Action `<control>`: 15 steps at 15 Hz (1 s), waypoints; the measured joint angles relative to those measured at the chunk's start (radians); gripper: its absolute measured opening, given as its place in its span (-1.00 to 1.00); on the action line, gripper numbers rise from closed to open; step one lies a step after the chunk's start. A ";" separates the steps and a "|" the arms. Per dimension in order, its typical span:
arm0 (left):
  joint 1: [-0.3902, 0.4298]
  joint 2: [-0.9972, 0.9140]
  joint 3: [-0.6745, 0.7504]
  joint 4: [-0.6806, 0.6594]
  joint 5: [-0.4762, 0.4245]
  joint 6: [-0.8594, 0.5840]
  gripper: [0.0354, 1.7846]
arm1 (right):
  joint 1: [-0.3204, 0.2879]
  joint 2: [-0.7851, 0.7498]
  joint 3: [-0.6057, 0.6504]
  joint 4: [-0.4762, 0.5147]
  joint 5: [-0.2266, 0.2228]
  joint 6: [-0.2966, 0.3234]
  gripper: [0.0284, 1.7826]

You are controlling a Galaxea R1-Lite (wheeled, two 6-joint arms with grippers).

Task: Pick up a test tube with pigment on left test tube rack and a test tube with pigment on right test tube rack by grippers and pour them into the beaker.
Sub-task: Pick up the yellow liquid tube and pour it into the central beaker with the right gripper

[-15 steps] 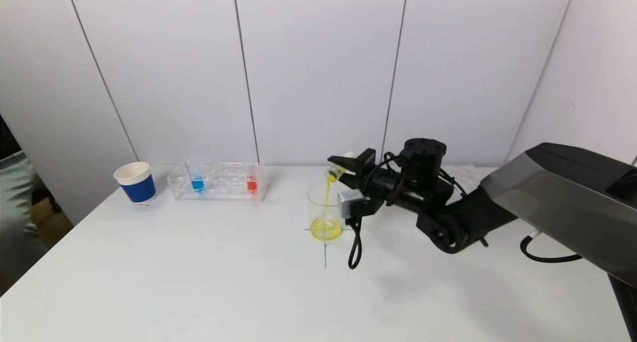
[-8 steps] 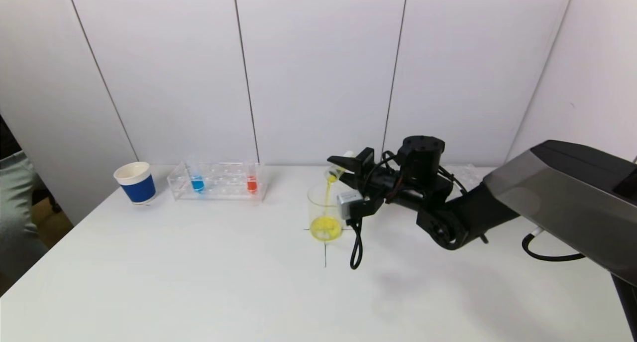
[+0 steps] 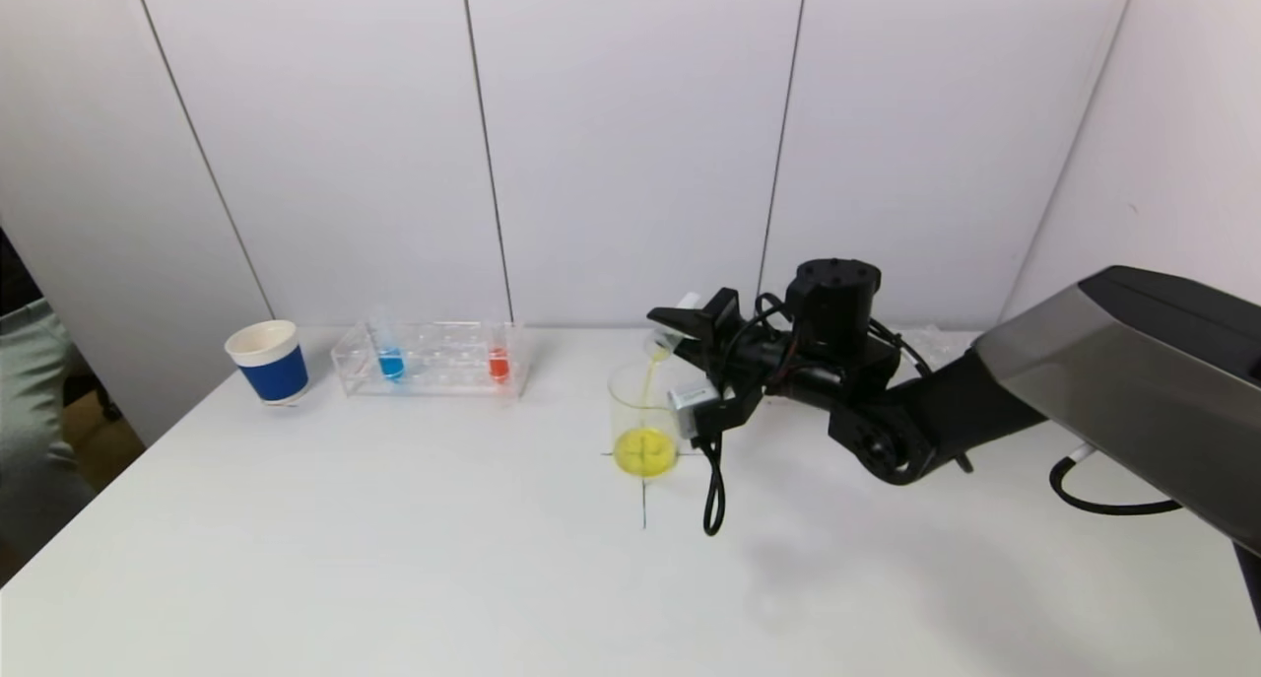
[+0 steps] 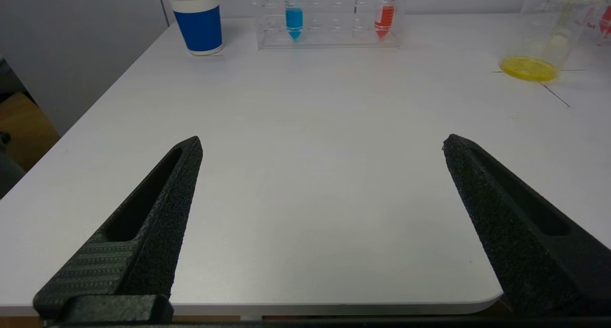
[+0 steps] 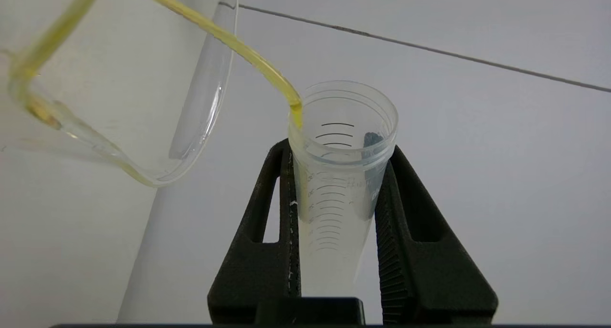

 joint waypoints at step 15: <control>0.000 0.000 0.000 0.000 0.000 0.000 0.98 | 0.032 -0.037 -0.029 0.075 -0.042 -0.140 -0.45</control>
